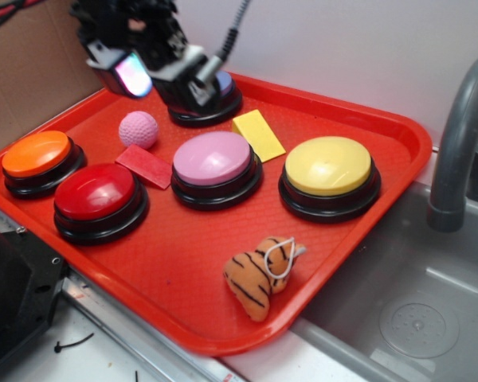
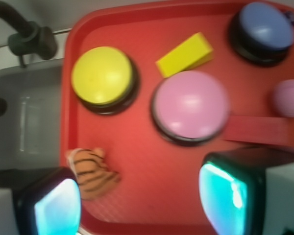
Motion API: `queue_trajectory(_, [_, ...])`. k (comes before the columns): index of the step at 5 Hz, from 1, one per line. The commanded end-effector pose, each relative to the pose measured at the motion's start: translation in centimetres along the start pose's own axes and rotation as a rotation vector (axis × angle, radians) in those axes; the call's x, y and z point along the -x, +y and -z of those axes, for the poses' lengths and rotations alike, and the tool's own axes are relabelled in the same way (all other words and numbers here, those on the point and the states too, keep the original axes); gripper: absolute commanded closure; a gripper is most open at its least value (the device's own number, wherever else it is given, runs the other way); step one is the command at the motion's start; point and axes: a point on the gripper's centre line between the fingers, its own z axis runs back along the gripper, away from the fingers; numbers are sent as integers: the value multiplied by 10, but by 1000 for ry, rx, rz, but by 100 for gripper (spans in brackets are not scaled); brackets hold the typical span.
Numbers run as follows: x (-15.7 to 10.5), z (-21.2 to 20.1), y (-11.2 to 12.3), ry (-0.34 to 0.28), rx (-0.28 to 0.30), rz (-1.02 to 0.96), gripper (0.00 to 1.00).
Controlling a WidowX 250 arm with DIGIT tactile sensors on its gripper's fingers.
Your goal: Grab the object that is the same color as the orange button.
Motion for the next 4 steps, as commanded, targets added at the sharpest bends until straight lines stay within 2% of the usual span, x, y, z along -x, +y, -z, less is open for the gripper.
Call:
queue_trajectory(1, [7,30,-32,48,61,54,0])
queue_trajectory(3, [36,67,-61,102,29,174,0])
queue_trajectory(4, [40,82,-59,126,-30,179,0])
